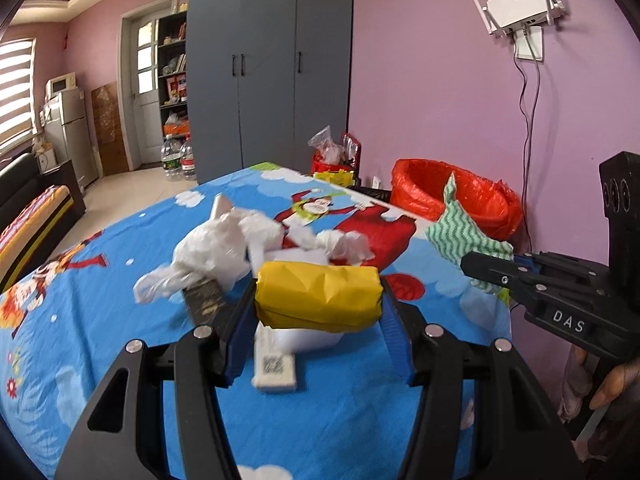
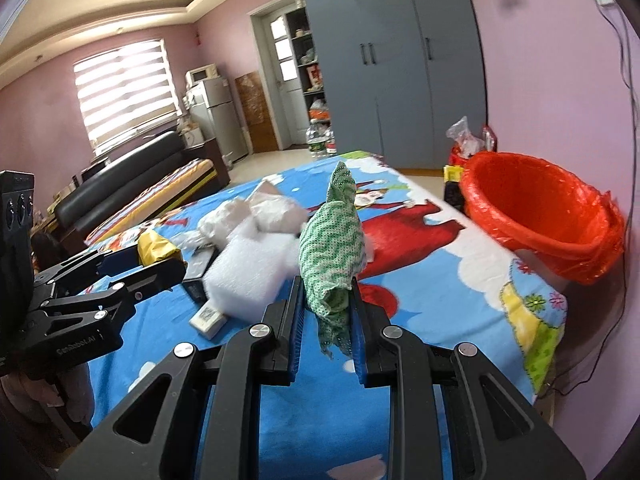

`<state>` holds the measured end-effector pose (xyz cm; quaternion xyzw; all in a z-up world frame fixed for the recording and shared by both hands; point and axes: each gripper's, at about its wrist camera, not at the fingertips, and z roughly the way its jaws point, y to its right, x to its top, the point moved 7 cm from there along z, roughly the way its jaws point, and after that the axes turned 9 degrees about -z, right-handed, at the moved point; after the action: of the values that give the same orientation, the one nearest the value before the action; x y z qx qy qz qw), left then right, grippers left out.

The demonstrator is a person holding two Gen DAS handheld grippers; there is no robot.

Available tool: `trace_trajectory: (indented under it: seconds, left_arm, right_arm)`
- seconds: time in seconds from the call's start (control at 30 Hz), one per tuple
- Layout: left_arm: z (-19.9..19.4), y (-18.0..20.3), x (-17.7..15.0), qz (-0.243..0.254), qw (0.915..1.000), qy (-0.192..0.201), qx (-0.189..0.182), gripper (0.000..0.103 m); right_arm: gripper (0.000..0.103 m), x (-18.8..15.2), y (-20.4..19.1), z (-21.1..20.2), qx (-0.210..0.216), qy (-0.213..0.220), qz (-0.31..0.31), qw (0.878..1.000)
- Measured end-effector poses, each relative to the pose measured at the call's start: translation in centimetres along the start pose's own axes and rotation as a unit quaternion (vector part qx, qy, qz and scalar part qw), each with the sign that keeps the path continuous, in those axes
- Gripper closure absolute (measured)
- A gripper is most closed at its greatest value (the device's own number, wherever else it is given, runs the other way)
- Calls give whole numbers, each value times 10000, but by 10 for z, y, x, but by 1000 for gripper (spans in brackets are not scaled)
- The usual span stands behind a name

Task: Collect trash
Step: 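Carry the cloth and yellow packet to the red bin and release both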

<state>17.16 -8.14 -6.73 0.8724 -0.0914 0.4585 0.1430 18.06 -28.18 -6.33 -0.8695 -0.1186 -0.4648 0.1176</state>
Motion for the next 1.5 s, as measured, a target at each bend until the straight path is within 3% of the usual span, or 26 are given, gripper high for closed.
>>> trace_trajectory:
  seconds: [0.23, 0.5, 0.77, 1.03, 1.1, 1.17, 1.3, 1.37, 1.4, 1.43, 1.5]
  left_arm:
    - [27, 29, 16, 173, 9996, 9, -217, 48]
    - [72, 85, 64, 451, 9962, 121, -733, 48]
    - [145, 156, 120, 967, 9873, 83, -1261, 47]
    - [227, 207, 160, 901, 9844, -172, -1504, 47]
    - [246, 214, 165, 877, 9845, -251, -1499, 43]
    - [266, 221, 170, 833, 9843, -368, -1511, 30]
    - [282, 225, 175, 879, 9871, -318, -1296, 25]
    - [272, 216, 177, 849, 9884, -184, -1244, 17]
    - [265, 211, 177, 849, 9895, -77, -1165, 14]
    - [257, 204, 177, 872, 9908, 29, -1033, 11]
    - [240, 188, 176, 949, 9924, 199, -764, 10]
  right_arm:
    - [80, 5, 51, -3, -427, 91, 311, 9986]
    - [80, 12, 128, -1, -1016, 171, 664, 9925]
    - [79, 25, 206, 17, -1421, 146, 903, 9856]
    - [79, 36, 261, 42, -1723, 97, 859, 9812]
    - [79, 36, 276, 51, -1788, 46, 818, 9805]
    - [78, 32, 287, 61, -1910, -114, 762, 9786]
    - [59, 21, 293, 67, -1999, -313, 700, 9768]
    - [46, 18, 290, 62, -2040, -263, 664, 9764]
    - [33, 17, 288, 57, -2067, -200, 671, 9759]
    - [27, 17, 285, 54, -2074, -138, 684, 9758]
    - [27, 18, 276, 46, -2037, -53, 705, 9765]
